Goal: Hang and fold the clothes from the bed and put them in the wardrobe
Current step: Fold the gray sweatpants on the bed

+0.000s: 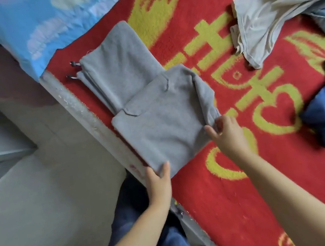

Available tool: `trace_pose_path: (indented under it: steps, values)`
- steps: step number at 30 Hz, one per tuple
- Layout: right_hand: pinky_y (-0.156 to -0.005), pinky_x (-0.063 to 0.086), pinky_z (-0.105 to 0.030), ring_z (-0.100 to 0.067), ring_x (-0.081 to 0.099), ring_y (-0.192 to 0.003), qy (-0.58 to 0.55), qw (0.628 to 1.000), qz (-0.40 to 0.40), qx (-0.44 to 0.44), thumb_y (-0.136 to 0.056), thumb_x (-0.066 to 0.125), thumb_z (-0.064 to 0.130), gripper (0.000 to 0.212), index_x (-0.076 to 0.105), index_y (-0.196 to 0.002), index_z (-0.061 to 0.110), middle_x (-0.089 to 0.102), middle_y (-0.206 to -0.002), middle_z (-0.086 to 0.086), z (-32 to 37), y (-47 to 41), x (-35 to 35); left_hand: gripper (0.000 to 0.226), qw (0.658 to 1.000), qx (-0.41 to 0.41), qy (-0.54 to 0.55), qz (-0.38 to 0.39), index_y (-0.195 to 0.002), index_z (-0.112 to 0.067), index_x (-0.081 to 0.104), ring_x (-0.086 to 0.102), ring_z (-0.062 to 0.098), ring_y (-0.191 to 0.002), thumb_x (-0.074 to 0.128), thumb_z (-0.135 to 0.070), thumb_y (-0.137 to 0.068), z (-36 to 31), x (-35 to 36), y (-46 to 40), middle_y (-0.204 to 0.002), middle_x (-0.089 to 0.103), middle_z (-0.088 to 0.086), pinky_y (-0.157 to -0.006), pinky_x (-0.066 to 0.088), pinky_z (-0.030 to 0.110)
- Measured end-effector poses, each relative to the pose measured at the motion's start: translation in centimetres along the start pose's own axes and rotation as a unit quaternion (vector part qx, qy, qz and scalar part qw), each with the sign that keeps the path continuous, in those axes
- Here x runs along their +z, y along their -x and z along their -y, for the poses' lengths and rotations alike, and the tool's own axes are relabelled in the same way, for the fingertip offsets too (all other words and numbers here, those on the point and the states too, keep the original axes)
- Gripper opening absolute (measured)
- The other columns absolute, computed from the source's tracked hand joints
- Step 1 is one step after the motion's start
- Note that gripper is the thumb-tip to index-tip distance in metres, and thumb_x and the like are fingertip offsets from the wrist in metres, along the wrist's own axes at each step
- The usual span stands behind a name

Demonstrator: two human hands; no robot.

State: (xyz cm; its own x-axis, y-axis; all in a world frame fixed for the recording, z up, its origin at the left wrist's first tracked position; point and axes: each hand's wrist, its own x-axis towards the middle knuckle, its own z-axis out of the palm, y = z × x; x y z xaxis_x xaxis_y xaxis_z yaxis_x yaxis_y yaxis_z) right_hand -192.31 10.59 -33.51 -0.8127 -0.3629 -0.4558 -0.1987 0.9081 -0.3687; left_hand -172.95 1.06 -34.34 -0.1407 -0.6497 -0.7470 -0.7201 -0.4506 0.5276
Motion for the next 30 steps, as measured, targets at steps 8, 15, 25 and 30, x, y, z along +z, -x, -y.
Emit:
trace_pose_path:
  steps: [8,15,25,30]
  values:
    - [-0.067,0.047,-0.039,-0.022,0.055,-0.073,-0.348,0.926,-0.036,0.139,-0.098,0.043,0.013,0.016,0.051,-0.084,0.013,0.059,-0.083,-0.008,-2.6,-1.9,-0.9,0.024,0.992,-0.077,0.078,0.063,-0.100,-0.009,0.061,0.063,0.019,-0.095,0.059,-0.031,-0.093,2.7,-0.6,-0.2,-0.100,0.067,0.004,-0.084,0.050,0.031]
    - [-0.055,0.034,-0.028,-0.013,0.040,-0.059,-0.394,0.882,0.028,0.257,-0.095,0.035,0.003,0.031,0.053,-0.074,0.017,0.048,-0.070,-0.001,-4.7,-5.7,0.4,0.025,0.976,-0.122,0.101,0.149,-0.100,-0.014,0.062,0.063,0.017,-0.105,0.063,-0.036,-0.089,4.8,-0.8,-1.0,-0.108,0.068,0.002,-0.089,0.045,0.029]
    - [-0.087,0.030,-0.028,-0.017,0.047,-0.108,-0.076,0.990,0.112,-0.028,-0.096,0.039,0.056,0.053,0.044,-0.134,0.019,0.052,-0.116,0.003,3.9,-11.9,-1.3,0.037,0.987,0.048,0.133,-0.071,-0.108,-0.018,0.046,0.054,0.007,-0.086,0.055,-0.048,-0.090,-8.0,-3.4,-10.2,-0.094,0.055,-0.010,-0.069,0.042,0.021]
    - [-0.073,0.033,-0.033,-0.030,0.052,-0.093,0.032,0.990,0.116,-0.079,-0.101,0.040,0.031,0.025,0.052,-0.100,0.009,0.059,-0.108,-0.015,4.8,-12.7,0.3,0.029,0.991,0.028,0.115,-0.067,-0.109,-0.014,0.051,0.057,0.019,-0.100,0.052,-0.039,-0.095,-7.0,-3.2,-12.7,-0.102,0.058,0.000,-0.084,0.046,0.029]
